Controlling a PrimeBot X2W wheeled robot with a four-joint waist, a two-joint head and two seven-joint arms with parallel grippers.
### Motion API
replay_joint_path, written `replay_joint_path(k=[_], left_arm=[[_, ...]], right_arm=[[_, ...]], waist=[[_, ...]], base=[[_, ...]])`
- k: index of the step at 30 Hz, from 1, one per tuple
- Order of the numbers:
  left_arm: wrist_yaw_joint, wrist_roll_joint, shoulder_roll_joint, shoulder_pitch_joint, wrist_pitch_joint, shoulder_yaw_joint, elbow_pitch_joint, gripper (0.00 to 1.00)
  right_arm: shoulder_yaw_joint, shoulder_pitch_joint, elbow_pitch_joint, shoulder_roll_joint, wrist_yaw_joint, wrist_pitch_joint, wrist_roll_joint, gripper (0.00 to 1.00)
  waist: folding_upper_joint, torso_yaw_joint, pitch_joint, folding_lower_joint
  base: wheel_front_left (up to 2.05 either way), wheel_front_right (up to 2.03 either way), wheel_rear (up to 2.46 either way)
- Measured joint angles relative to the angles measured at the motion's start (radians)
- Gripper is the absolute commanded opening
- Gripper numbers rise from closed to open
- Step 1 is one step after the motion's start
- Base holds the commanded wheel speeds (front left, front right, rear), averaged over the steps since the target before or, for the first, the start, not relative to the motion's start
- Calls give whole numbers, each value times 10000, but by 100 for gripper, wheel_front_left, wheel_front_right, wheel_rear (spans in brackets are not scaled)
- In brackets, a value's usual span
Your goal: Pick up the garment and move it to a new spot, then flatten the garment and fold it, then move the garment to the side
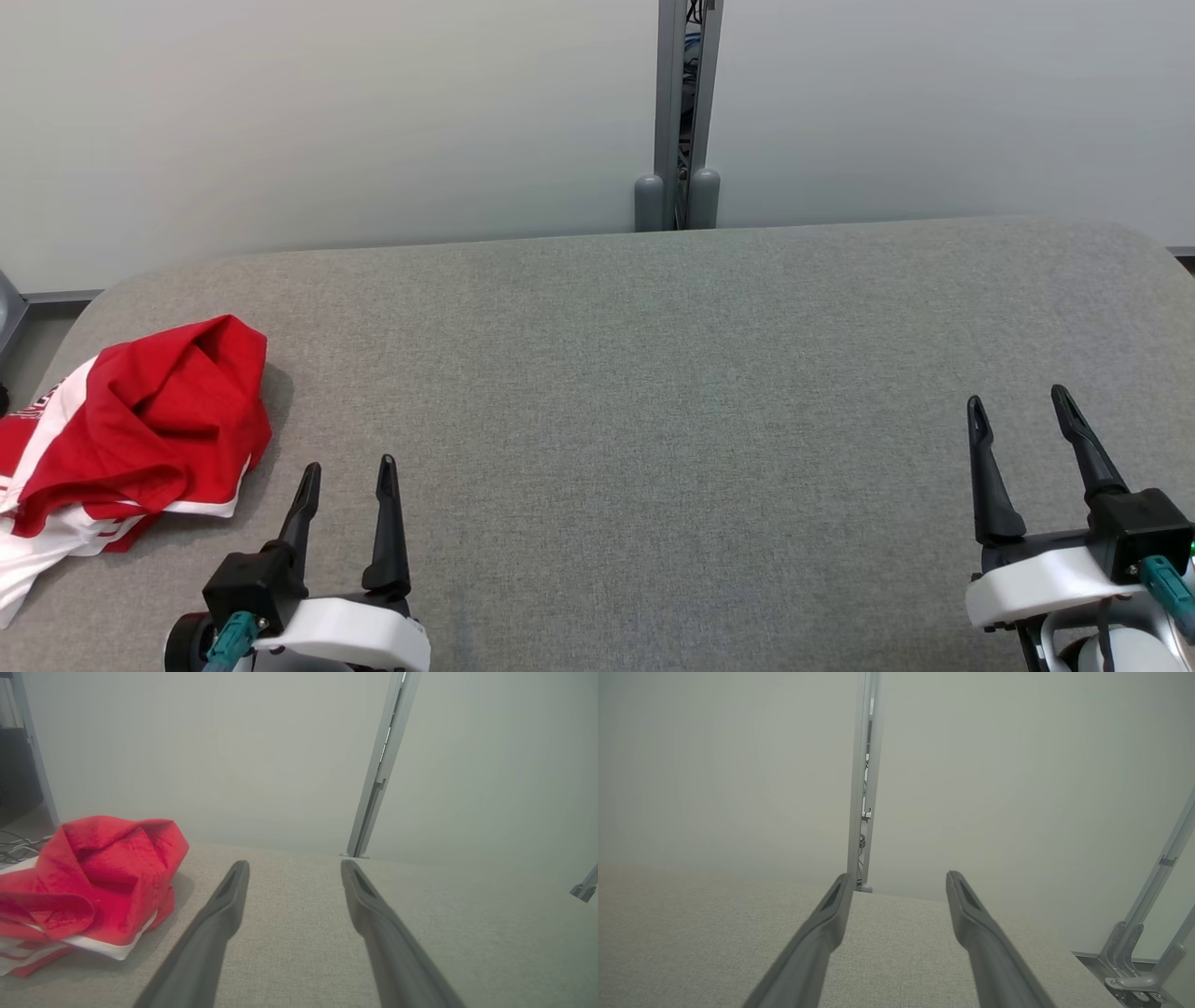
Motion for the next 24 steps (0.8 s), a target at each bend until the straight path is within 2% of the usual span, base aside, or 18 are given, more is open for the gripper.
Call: replay_joint_path(k=[24], left_arm=[[-84,98,0,-30,-2,-44,-13,100]], right_arm=[[-48,-6,105,4,0,-2,82,100]], waist=[[0,41,-15,0]], base=[[0,0,0]])
